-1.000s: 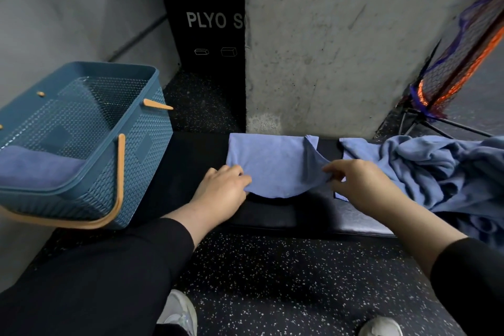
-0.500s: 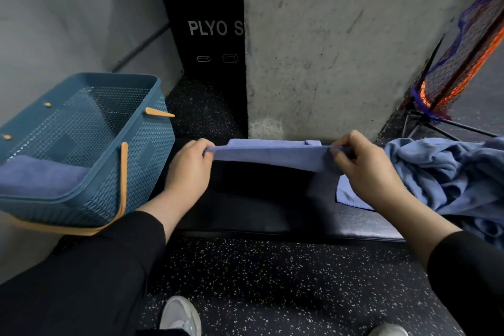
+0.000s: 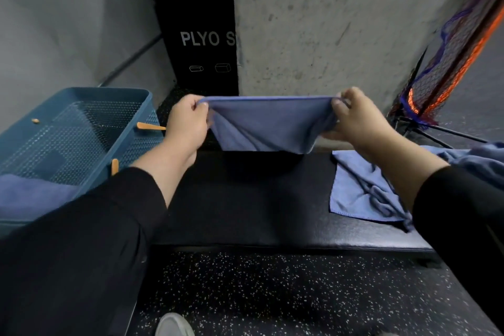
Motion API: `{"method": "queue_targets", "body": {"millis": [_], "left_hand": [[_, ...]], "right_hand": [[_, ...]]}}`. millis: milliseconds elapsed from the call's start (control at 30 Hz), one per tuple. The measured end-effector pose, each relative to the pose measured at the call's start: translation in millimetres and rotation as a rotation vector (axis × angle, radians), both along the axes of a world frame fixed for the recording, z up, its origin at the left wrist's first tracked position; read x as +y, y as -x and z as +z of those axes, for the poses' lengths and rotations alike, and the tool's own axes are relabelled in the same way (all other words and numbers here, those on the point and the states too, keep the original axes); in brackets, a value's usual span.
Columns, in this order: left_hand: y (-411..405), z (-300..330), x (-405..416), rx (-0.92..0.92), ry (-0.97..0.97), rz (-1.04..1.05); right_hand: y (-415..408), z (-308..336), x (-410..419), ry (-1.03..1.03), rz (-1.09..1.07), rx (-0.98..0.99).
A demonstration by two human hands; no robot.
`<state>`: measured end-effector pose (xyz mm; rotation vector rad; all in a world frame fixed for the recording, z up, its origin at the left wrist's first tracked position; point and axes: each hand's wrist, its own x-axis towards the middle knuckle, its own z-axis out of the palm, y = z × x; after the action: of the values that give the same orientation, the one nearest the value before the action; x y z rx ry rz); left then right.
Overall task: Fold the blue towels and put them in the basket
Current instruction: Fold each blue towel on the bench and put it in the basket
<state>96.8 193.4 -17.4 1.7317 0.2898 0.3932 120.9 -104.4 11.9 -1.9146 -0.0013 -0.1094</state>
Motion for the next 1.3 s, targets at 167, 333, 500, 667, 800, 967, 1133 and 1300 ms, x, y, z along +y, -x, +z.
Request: {"method": "queue_targets", "body": {"millis": [167, 333, 500, 667, 800, 967, 1133, 1300], "left_hand": [[-17.8, 49.9, -0.1, -0.153, -0.201, 0.079], [6.1, 26.0, 6.6, -0.16, -0.326, 0.058], [55.2, -6.1, 8.4, -0.11, -0.364, 0.1], [105.2, -24.0, 19.6, -0.107, -0.528, 0.089], [120.8, -37.5, 24.4, -0.095, -0.808, -0.116], [128.4, -55.1, 23.7, 0.217, -0.537, -0.429], [117.6, -69.5, 24.1, 0.353, -0.547, -0.5], [98.0, -79.6, 20.1, 0.39, -0.608, -0.471]], "right_hand": [[-6.4, 38.8, 6.9, 0.327, -0.131, -0.403], [18.0, 10.8, -7.0, 0.296, -0.09, -0.379], [58.5, -18.8, -16.0, 0.276, 0.042, -0.341], [100.7, -44.9, -30.8, 0.332, 0.293, -0.208], [114.5, -60.2, -34.9, 0.445, 0.367, -0.116], [111.8, -72.1, -34.7, 0.575, 0.438, 0.028], [102.9, -81.4, -29.1, 0.643, 0.448, 0.074], [78.9, -95.1, -24.1, 0.588, 0.344, 0.055]]}}
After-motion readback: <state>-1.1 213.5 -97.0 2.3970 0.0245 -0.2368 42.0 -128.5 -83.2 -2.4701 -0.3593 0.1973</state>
